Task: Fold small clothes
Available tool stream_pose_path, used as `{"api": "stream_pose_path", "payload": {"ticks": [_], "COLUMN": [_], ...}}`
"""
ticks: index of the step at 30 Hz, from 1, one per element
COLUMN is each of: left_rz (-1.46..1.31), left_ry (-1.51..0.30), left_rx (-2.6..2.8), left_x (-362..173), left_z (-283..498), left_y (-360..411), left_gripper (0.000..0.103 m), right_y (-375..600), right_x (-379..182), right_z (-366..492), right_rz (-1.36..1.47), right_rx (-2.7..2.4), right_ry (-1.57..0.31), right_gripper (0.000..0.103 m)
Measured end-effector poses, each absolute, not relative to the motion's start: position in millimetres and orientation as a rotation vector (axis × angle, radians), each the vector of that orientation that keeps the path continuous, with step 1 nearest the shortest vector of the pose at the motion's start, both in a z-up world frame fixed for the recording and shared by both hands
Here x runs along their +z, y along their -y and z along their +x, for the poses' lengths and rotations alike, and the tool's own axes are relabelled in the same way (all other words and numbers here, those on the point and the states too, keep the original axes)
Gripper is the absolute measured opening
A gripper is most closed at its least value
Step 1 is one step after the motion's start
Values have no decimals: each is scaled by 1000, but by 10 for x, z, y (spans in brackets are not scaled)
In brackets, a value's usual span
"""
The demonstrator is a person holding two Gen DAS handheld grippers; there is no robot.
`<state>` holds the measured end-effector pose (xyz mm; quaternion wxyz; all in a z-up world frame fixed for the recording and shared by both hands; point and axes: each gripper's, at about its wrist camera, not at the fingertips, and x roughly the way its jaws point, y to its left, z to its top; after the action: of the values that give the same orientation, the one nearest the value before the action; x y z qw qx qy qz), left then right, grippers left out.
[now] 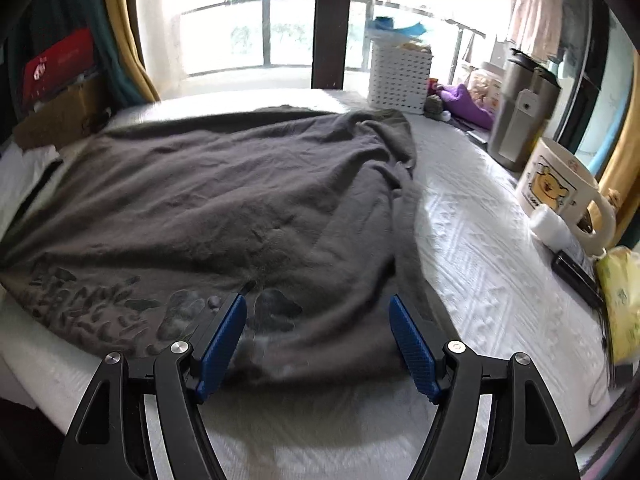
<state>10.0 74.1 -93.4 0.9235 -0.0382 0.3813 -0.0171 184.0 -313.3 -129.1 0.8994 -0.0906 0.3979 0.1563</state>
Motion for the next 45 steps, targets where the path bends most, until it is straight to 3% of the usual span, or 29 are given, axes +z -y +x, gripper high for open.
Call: {"api": "stream_pose_path", "payload": {"ticks": [4, 15, 29, 45], "left_rz": [-92, -75, -33, -35], "left_ry": [-743, -754, -877, -860], "left_rx": [36, -38, -69, -83], "left_x": [-834, -835, -1218, -1144], "left_z": [85, 277, 541, 522], "left_y": [-840, -584, -418, -449], "left_gripper": [13, 13, 13, 13], "right_y": [3237, 3827, 4129, 4272], "right_x": [-1221, -1326, -1408, -1259], "right_z": [1713, 1803, 2025, 1906], "right_rz": [-177, -90, -206, -210], "right_rx": [314, 124, -18, -77], "right_ry": [-802, -798, -796, -774], "right_gripper": [88, 88, 89, 93]}}
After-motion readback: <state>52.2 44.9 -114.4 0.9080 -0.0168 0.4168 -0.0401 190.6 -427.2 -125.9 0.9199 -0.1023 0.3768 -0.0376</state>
